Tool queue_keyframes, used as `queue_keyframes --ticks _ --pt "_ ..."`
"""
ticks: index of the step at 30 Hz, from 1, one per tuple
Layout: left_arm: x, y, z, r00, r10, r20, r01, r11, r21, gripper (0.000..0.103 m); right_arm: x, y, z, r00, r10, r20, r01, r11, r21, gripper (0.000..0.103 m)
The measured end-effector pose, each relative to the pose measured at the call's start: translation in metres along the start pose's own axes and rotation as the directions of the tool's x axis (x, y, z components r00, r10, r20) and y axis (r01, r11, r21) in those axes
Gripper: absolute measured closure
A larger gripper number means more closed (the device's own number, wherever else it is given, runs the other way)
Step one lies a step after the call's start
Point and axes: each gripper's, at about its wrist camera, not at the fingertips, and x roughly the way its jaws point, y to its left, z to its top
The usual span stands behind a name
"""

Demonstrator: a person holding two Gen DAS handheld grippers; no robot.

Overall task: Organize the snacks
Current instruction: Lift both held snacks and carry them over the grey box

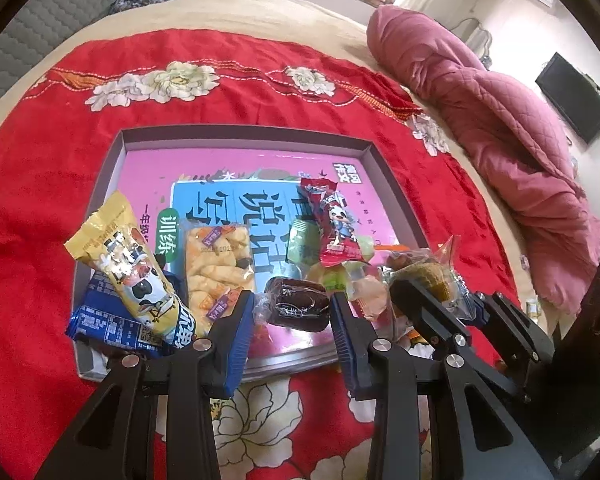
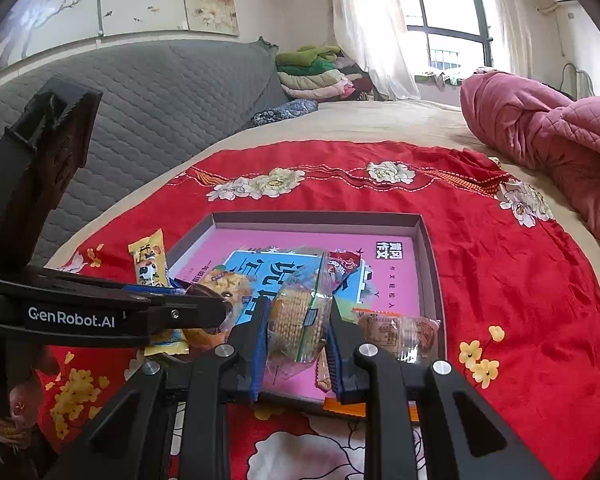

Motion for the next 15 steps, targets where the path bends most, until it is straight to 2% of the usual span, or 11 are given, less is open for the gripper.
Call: queue_keyframes --ticks 15 --pt "0.010 0.000 0.000 1.000 0.022 -0.019 -0.022 1.000 0.000 0.064 0.016 -0.004 -0.006 0.998 -0.029 -0.048 0.029 1.000 -0.006 0.077"
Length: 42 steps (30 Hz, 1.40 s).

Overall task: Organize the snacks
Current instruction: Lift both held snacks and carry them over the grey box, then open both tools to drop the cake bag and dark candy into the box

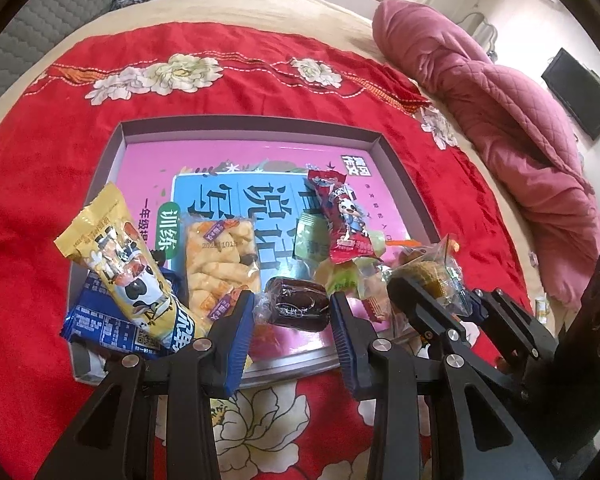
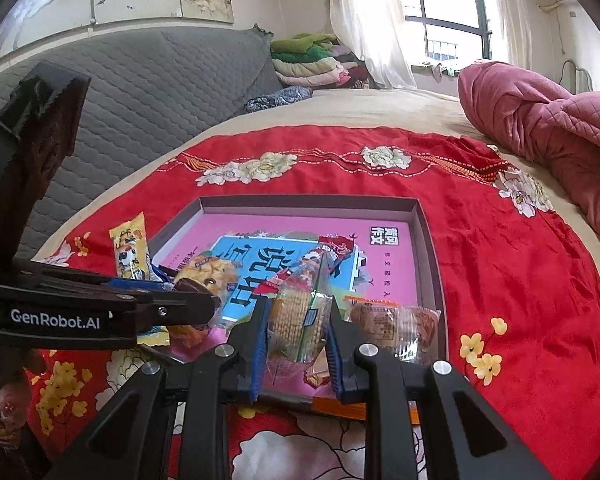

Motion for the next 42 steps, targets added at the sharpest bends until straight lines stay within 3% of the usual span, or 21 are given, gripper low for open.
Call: queue_keyframes --ticks 34,42 --pt "0.0065 0.0002 0.0003 1.000 0.011 -0.019 -0.011 1.000 -0.009 0.062 -0.0007 -0.0019 -0.0018 1.000 -0.026 0.006 0.026 1.000 -0.005 0.075" --pt "0.0077 0.0001 -0.0002 0.999 0.009 -0.031 -0.009 1.000 -0.005 0.055 -0.0041 -0.0024 0.0009 0.999 -0.026 0.020 0.026 1.000 0.000 0.075"
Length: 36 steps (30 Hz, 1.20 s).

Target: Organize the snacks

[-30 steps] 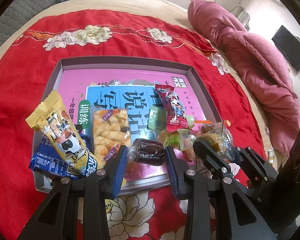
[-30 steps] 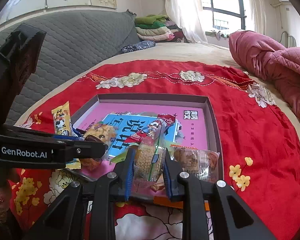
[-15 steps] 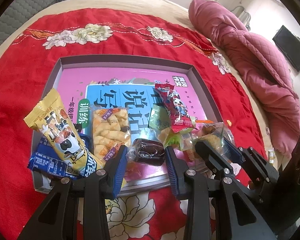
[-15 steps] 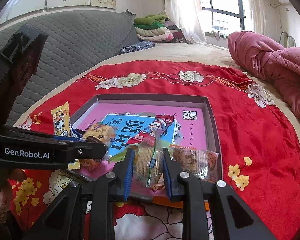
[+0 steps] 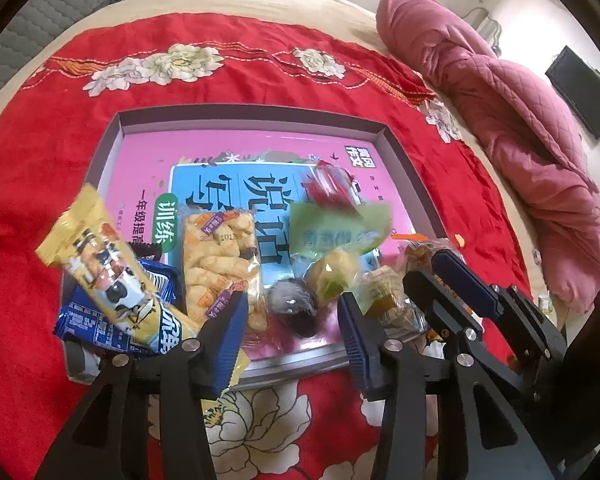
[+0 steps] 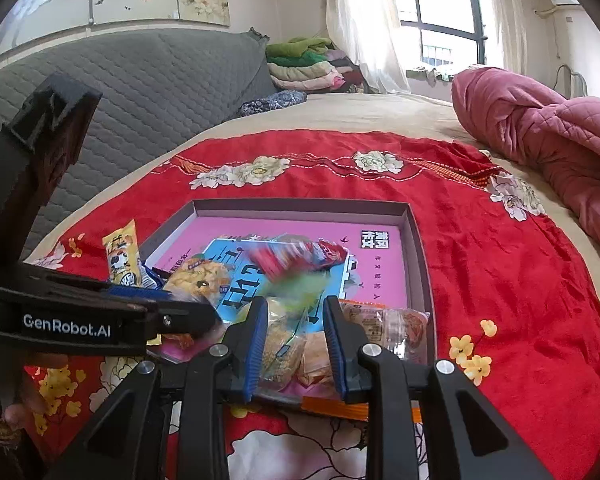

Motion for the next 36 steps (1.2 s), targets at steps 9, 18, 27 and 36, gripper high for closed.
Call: queue_keyframes --ticks 9,18,27,36 --pt "-0.005 -0.004 0.000 1.000 0.020 0.012 -0.020 1.000 0.016 0.051 -0.005 -0.003 0.003 1.000 -0.003 0.022 0.002 1.000 0.014 0.068" --pt "-0.018 -0.005 -0.001 0.998 0.042 0.049 -0.043 0.999 0.028 0.050 -0.011 -0.004 0.005 0.999 -0.006 0.044 0.005 1.000 0.025 0.058" --pt "-0.031 -0.005 -0.006 0.995 0.068 0.077 -0.070 0.997 0.029 0.039 -0.023 -0.001 0.007 0.997 -0.032 0.064 0.031 0.999 0.015 0.042" --pt "-0.047 -0.003 -0.016 0.992 0.081 0.099 -0.084 0.996 0.028 0.038 -0.039 0.001 0.006 0.995 -0.063 0.072 0.061 0.998 0.024 0.031"
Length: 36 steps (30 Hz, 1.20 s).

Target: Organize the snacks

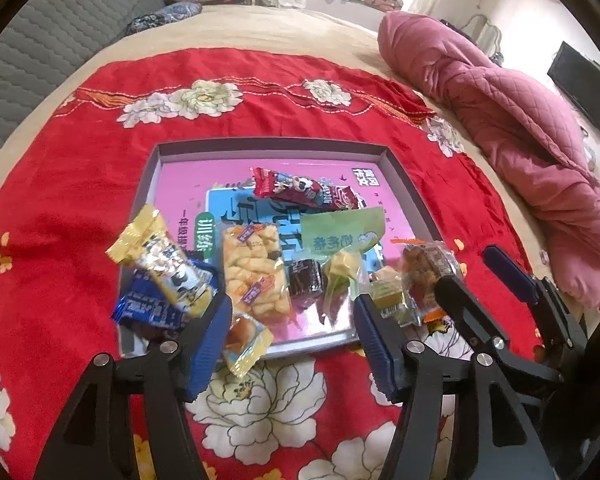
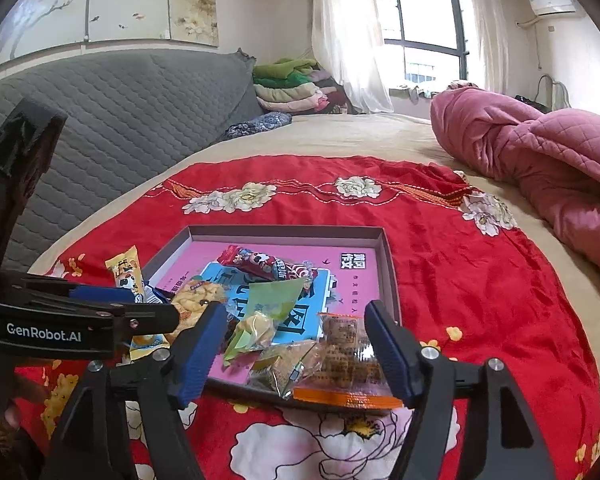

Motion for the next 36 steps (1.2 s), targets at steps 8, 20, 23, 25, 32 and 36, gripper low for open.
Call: queue_keyframes --ticks 8,20,23,25,32,36 --pt "-0.018 0.003 -0.015 0.999 0.032 0.012 -0.033 0.999 0.010 0.029 -0.018 -0.003 -0.003 0.999 -0.028 -0.023 0.028 0.999 0.023 0.020" --pt "-0.029 0.012 -0.035 0.997 0.070 -0.013 -0.070 0.997 -0.019 0.028 -0.036 0.002 -0.013 0.992 -0.081 -0.096 0.082 0.997 0.011 0.014" --pt "-0.031 0.014 -0.045 0.997 0.071 -0.027 -0.072 0.997 -0.031 0.028 -0.041 0.006 -0.018 0.990 -0.088 -0.113 0.089 0.996 0.008 0.013" --pt "-0.032 0.014 -0.052 0.996 0.074 -0.041 -0.076 0.997 -0.035 0.028 -0.045 0.008 -0.023 0.987 -0.099 -0.130 0.101 0.995 0.009 0.012" --pt "-0.038 0.011 -0.077 0.994 0.082 -0.069 -0.085 0.996 -0.031 0.028 -0.061 0.015 -0.039 0.980 -0.118 -0.158 0.123 0.992 0.025 0.009" --pt "-0.038 0.008 -0.084 0.993 0.078 -0.083 -0.080 0.997 -0.019 0.028 -0.071 0.023 -0.044 0.980 -0.137 -0.146 0.140 0.990 0.007 0.008"
